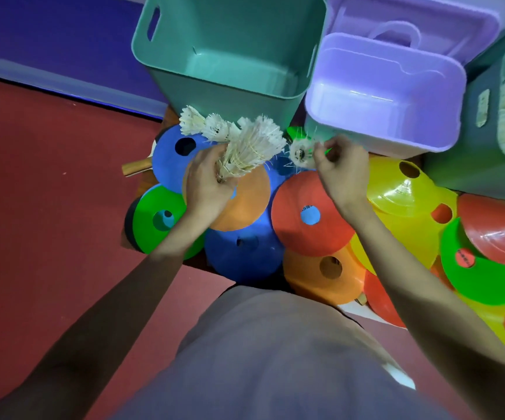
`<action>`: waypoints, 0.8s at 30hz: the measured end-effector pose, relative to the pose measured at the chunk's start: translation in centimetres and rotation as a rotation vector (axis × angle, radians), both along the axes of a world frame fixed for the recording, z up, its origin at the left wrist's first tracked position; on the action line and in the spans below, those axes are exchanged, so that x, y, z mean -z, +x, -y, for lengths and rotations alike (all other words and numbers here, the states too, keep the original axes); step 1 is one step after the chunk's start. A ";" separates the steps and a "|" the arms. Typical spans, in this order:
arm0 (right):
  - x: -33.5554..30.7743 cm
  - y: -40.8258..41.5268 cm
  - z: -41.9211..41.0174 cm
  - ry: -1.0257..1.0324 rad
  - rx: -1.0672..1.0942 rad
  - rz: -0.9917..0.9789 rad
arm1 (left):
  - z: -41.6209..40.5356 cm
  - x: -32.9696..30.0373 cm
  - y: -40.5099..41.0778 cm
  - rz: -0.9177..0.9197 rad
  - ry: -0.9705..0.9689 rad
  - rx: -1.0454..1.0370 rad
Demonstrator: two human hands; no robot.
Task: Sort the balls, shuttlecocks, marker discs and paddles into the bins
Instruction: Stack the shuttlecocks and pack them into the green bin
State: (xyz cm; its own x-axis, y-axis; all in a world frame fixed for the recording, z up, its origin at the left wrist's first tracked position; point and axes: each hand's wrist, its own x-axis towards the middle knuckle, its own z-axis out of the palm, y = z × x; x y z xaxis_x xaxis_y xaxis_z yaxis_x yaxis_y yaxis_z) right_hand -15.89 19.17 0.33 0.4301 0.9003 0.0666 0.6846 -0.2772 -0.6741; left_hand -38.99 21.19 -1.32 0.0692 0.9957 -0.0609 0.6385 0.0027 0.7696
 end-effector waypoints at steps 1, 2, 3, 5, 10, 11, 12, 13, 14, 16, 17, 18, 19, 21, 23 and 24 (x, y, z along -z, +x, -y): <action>-0.4 1.1 0.7 0.063 0.052 -0.058 | -0.1 -0.2 0.7 -0.016 0.005 0.018; -0.9 2.1 1.2 0.122 0.112 -0.133 | 0.0 -0.5 1.5 -0.020 0.002 0.039; -1.4 3.2 1.7 0.170 0.174 -0.220 | 0.0 -0.7 2.3 -0.012 0.009 0.070; -2.8 5.3 2.6 0.262 0.259 -0.396 | 0.1 -1.1 4.0 0.014 0.037 0.132; -5.1 9.4 4.5 0.282 0.213 -0.630 | 1.1 -1.9 10.1 -0.002 0.091 0.238; -5.1 10.3 5.0 0.271 0.200 -0.636 | 1.3 -1.9 11.4 0.000 0.089 0.264; -5.1 11.1 5.4 0.257 0.189 -0.639 | 1.6 -2.0 12.8 0.003 0.084 0.292; -5.0 12.1 5.8 0.235 0.184 -0.639 | 1.8 -2.1 14.2 0.009 0.085 0.318; -5.0 13.1 6.2 0.211 0.176 -0.634 | 2.1 -2.3 15.6 0.012 0.089 0.342; -4.8 15.3 7.1 0.159 0.168 -0.611 | 2.8 -2.7 18.6 0.029 0.117 0.387; -4.8 16.6 7.6 0.140 0.168 -0.598 | 3.2 -3.0 20.0 0.039 0.133 0.407; -4.9 17.9 8.1 0.127 0.172 -0.579 | 3.6 -3.3 21.4 0.046 0.143 0.422; -5.0 19.2 8.5 0.127 0.180 -0.559 | 3.8 -3.6 22.8 0.051 0.142 0.432; -5.4 21.9 9.3 0.177 0.214 -0.542 | 4.2 -4.1 25.4 0.045 0.132 0.443; -6.0 24.4 10.0 0.273 0.266 -0.551 | 4.4 -4.7 27.9 0.030 0.141 0.462; -6.3 25.5 10.3 0.317 0.289 -0.545 | 4.6 -5.1 29.2 0.026 0.154 0.470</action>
